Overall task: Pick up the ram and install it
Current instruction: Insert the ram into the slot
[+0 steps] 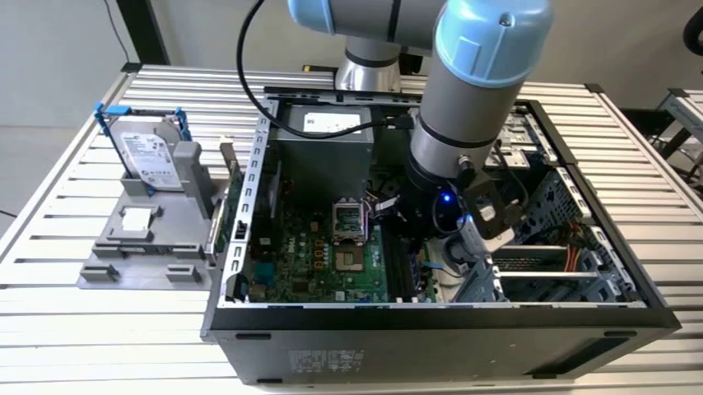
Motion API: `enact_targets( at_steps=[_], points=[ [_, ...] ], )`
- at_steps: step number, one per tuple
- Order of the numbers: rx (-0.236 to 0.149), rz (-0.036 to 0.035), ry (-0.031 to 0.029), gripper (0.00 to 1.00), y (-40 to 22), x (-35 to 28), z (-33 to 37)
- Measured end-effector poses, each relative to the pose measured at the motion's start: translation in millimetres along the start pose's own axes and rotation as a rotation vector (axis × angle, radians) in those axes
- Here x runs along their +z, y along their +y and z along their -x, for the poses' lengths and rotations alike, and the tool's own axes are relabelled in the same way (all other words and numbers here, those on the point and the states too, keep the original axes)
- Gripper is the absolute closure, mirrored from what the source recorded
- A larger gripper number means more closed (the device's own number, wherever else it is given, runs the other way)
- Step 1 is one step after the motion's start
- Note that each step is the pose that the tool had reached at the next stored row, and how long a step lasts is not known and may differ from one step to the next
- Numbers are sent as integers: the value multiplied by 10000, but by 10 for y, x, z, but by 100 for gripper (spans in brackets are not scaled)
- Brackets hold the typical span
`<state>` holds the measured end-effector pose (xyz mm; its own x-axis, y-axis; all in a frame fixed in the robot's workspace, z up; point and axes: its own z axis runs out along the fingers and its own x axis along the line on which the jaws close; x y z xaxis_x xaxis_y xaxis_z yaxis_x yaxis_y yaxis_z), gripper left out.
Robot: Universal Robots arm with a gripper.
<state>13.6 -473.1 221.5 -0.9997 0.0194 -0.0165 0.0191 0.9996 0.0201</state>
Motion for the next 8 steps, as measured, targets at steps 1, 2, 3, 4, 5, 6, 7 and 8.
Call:
enact_targets(
  at_steps=[1, 2, 3, 4, 5, 6, 7, 8],
  points=[
    [1, 2, -1, 100, 0, 1, -2],
    [0, 4, -1, 100, 1, 0, -2],
    [-1, 8, -1, 100, 1, -1, -2],
    [-1, 9, -2, 100, 1, -3, -1],
    [-1, 13, -2, 100, 2, -4, -1],
    [-1, 12, -2, 100, 2, -6, -1],
    [-1, 10, -1, 100, 2, -8, -1],
    [-1, 6, 1, 100, 1, -14, -2]
  ],
)
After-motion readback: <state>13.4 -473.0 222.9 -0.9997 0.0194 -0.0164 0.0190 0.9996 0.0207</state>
